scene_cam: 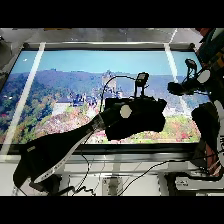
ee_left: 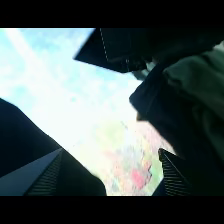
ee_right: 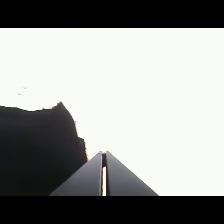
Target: Fold the clothes and pants, and hang the long-sleeved shirts on hangers.
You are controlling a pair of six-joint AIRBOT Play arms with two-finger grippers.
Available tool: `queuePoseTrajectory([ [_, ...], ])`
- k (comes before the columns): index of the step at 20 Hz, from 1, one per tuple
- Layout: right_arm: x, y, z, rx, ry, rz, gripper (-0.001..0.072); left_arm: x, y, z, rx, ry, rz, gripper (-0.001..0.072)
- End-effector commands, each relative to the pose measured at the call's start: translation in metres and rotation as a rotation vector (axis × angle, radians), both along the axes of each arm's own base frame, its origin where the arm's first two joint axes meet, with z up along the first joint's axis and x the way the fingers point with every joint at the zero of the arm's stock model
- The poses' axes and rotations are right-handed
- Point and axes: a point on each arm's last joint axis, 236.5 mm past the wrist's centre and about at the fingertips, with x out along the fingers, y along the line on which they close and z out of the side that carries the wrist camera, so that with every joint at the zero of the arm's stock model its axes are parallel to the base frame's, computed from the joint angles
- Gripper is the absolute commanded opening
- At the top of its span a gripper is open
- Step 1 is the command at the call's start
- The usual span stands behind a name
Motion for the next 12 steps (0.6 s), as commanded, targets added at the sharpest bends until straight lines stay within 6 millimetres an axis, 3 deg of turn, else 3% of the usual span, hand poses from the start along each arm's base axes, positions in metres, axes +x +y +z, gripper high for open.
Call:
queuePoseTrajectory([
  [1, -0.019, -0.040, -0.015, -0.052, 0.073, 0.022, 0.0014, 0.010, 0.014, 0.016, 0.009, -0.033, 0.004, 0.0720],
  [2, -0.028, -0.041, -0.025, -0.013, 0.114, 0.051, 0.0013, 0.015, 0.024, 0.021, 0.036, -0.050, -0.005, 0.0720],
  [3, -0.037, -0.029, -0.033, 0.078, 0.143, 0.137, 0.0011, 0.020, 0.036, 0.025, 0.067, -0.062, -0.013, 0.0720],
  [5, -0.050, 0.031, -0.018, 0.423, 0.047, 0.406, 0.0011, 0.026, 0.058, 0.030, 0.104, -0.047, -0.024, 0.0720],
  [6, -0.049, 0.046, -0.007, 0.563, -0.016, 0.433, 0.0014, 0.029, 0.068, 0.031, 0.119, -0.029, -0.029, 0.0719],
  [7, -0.044, 0.042, -0.011, 0.616, -0.029, 0.366, 0.0024, 0.031, 0.075, 0.031, 0.129, -0.017, -0.032, 0.0719],
  [8, -0.042, 0.031, -0.027, 0.611, 0.023, 0.261, 0.0166, 0.034, 0.082, 0.030, 0.139, -0.005, -0.031, 0.0719],
  [10, -0.056, 0.014, -0.062, 0.527, 0.154, 0.168, 0.0626, 0.041, 0.091, 0.025, 0.153, 0.011, -0.024, 0.0720],
  [11, -0.069, 0.009, -0.076, 0.471, 0.214, 0.186, 0.0705, 0.043, 0.094, 0.023, 0.158, 0.017, -0.021, 0.0719],
  [12, -0.082, 0.006, -0.088, 0.415, 0.275, 0.215, 0.0704, 0.044, 0.096, 0.023, 0.158, 0.018, -0.017, 0.0719],
])
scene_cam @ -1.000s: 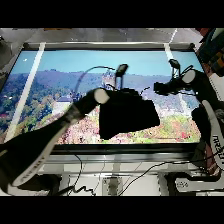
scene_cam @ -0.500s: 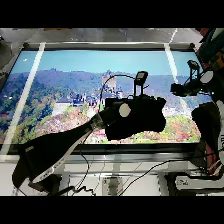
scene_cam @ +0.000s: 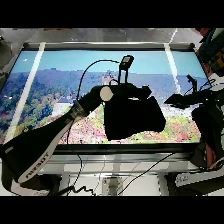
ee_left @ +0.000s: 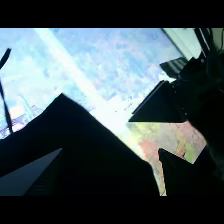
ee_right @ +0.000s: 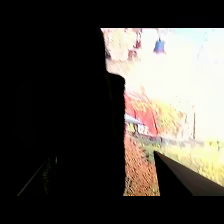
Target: Fold the clothes and pants, and hang the long-sleeved shirts on hangers.
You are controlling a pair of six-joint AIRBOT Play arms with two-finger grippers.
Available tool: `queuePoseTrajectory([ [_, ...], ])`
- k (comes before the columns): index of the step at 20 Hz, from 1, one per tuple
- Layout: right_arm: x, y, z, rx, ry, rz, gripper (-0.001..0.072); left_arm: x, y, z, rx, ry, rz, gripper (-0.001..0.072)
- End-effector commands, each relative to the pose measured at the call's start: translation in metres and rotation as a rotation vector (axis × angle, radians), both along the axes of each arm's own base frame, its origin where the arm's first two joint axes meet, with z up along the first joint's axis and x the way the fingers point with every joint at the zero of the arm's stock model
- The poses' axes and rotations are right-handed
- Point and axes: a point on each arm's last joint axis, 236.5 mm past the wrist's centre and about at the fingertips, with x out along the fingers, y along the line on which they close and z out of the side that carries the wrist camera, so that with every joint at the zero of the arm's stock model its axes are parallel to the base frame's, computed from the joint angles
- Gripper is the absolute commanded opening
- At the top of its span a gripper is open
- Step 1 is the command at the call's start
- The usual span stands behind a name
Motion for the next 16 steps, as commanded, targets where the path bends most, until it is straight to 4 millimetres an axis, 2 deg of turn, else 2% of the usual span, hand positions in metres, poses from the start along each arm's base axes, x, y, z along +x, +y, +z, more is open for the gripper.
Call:
queuePoseTrajectory([
  [1, -0.034, -0.007, -0.036, -0.089, 0.134, 0.066, 0.0704, 0.004, 0.013, -0.004, 0.025, 0.023, -0.002, 0.0719],
  [3, -0.038, 0.012, -0.046, -0.070, 0.141, 0.090, 0.0703, 0.004, 0.013, -0.004, 0.026, 0.024, -0.002, 0.0719],
  [6, -0.033, 0.045, -0.054, -0.065, 0.121, 0.127, 0.0702, 0.004, 0.013, -0.004, 0.026, 0.023, -0.002, 0.0719],
  [11, 0.002, 0.090, -0.062, -0.158, 0.000, 0.143, 0.0693, 0.004, 0.013, -0.005, 0.027, 0.022, -0.002, 0.0719],
  [13, 0.009, 0.109, -0.067, -0.175, -0.024, 0.157, 0.0690, 0.006, 0.015, -0.007, 0.046, 0.006, -0.002, 0.0719],
  [14, 0.007, 0.119, -0.071, -0.174, -0.020, 0.180, 0.0640, 0.007, 0.017, -0.008, 0.062, -0.007, -0.003, 0.0719],
  [16, 0.001, 0.137, -0.077, -0.174, -0.013, 0.225, 0.0097, 0.009, 0.019, -0.010, 0.084, -0.026, -0.003, 0.0719],
])
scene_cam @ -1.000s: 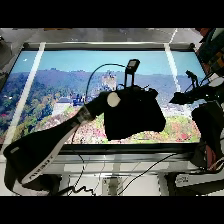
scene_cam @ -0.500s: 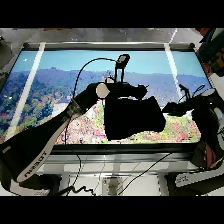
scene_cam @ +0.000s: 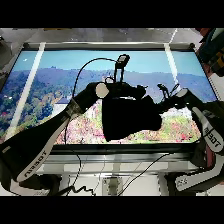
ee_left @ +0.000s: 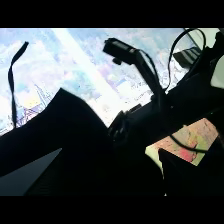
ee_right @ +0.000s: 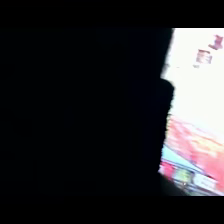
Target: Fold the clothes and pants, and hang the long-sleeved shirts on hangers.
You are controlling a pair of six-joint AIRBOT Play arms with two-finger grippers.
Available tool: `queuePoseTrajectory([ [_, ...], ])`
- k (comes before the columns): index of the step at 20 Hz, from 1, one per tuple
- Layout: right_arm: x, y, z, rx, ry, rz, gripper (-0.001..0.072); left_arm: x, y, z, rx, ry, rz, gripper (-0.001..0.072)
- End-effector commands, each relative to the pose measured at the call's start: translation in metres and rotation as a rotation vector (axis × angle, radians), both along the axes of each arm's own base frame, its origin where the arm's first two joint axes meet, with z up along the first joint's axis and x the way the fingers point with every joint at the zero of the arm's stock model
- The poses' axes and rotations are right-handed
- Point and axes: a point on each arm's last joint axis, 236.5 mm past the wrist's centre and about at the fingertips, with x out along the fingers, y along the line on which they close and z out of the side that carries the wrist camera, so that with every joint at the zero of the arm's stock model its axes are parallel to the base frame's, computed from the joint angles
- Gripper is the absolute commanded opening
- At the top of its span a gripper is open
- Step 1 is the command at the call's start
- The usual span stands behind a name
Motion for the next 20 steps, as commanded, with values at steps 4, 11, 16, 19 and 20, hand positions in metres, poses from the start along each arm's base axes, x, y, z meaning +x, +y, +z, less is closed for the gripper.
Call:
queuePoseTrajectory([
  [4, 0.023, 0.037, 0.014, 0.008, -0.119, -0.004, 0.0015, 0.010, 0.022, -0.010, 0.113, -0.058, -0.005, 0.0718],
  [11, 0.079, -0.016, 0.169, 0.234, -0.397, -0.273, 0.0014, 0.031, 0.122, 0.045, 0.216, -0.119, 0.085, 0.0706],
  [16, 0.077, -0.127, 0.312, 0.270, -0.639, -0.582, 0.0015, 0.017, 0.166, 0.135, 0.133, -0.259, 0.168, 0.0706],
  [19, 0.043, -0.202, 0.387, 0.190, -0.810, -0.744, 0.0015, 0.001, 0.187, 0.177, 0.115, -0.351, 0.201, 0.0706],
  [20, 0.026, -0.229, 0.405, 0.125, -0.857, -0.801, 0.0015, -0.003, 0.195, 0.188, 0.128, -0.386, 0.214, 0.0706],
])
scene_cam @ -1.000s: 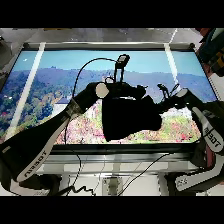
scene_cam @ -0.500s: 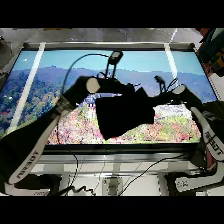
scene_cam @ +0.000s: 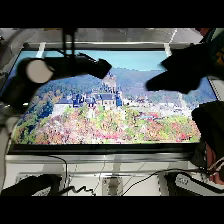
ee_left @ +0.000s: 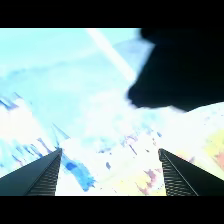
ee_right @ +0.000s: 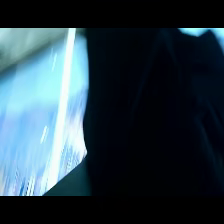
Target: Fold the clothes and pants, and hang the long-sleeved shirts on hangers.
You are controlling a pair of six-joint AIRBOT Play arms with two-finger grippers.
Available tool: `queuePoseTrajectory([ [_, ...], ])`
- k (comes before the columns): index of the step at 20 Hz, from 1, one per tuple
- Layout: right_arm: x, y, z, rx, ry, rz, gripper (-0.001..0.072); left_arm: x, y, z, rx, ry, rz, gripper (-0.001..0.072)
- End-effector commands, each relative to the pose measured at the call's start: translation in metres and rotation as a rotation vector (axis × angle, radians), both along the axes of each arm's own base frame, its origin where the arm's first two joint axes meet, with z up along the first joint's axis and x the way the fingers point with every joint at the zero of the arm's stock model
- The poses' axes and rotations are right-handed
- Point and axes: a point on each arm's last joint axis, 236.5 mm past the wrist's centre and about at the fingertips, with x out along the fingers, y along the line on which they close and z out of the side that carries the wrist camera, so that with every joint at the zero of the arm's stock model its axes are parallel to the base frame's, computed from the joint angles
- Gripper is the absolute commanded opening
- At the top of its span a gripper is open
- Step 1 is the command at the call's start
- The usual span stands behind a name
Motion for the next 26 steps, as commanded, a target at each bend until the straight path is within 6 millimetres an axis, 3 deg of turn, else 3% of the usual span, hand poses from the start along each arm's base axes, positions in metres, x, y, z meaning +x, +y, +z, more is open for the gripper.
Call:
queuePoseTrajectory([
  [1, -0.061, -0.092, 0.080, -0.084, -0.108, -0.294, 0.0015, -0.018, 0.032, 0.047, 0.023, -0.127, 0.047, 0.0706],
  [4, -0.146, -0.172, 0.110, -0.218, -0.070, -0.616, 0.0015, -0.035, 0.049, 0.076, 0.032, -0.207, 0.071, 0.0706],
  [6, -0.208, -0.203, 0.109, -0.293, 0.021, -0.791, 0.0015, -0.047, 0.055, 0.092, 0.013, -0.240, 0.073, 0.0707],
  [8, -0.267, -0.220, 0.082, -0.242, 0.196, -0.952, 0.0015, -0.056, 0.059, 0.103, 0.001, -0.263, 0.074, 0.0706],
  [10, -0.315, -0.221, 0.044, -0.122, 0.396, -1.075, 0.0015, -0.060, 0.061, 0.108, -0.005, -0.274, 0.075, 0.0707],
  [12, -0.340, -0.218, 0.021, -0.085, 0.524, -1.102, 0.0016, -0.058, 0.060, 0.107, -0.003, -0.271, 0.075, 0.0707],
  [13, -0.342, -0.217, 0.018, -0.080, 0.541, -1.101, 0.0022, -0.058, 0.060, 0.106, -0.004, -0.270, 0.075, 0.0707],
  [14, -0.341, -0.218, 0.018, -0.079, 0.538, -1.100, 0.0117, -0.058, 0.060, 0.106, -0.003, -0.269, 0.075, 0.0708],
  [15, -0.339, -0.217, 0.019, -0.076, 0.531, -1.095, 0.0401, -0.057, 0.059, 0.105, -0.002, -0.268, 0.075, 0.0707],
  [16, -0.338, -0.218, 0.020, -0.078, 0.524, -1.096, 0.0639, -0.057, 0.059, 0.105, -0.002, -0.267, 0.075, 0.0707],
  [17, -0.335, -0.219, 0.023, -0.076, 0.504, -1.097, 0.0663, -0.057, 0.059, 0.105, -0.002, -0.267, 0.075, 0.0708],
  [19, -0.322, -0.217, 0.028, -0.026, 0.444, -1.091, 0.0657, -0.057, 0.059, 0.105, -0.002, -0.267, 0.075, 0.0707],
  [23, -0.282, -0.201, 0.031, -0.012, 0.397, -0.969, 0.0105, -0.057, 0.059, 0.105, -0.002, -0.267, 0.075, 0.0707],
  [24, -0.269, -0.192, 0.031, -0.023, 0.397, -0.917, 0.0016, -0.057, 0.059, 0.105, -0.002, -0.267, 0.075, 0.0708],
  [26, -0.236, -0.165, 0.030, -0.082, 0.398, -0.769, 0.0016, -0.057, 0.059, 0.105, -0.002, -0.267, 0.075, 0.0707],
])
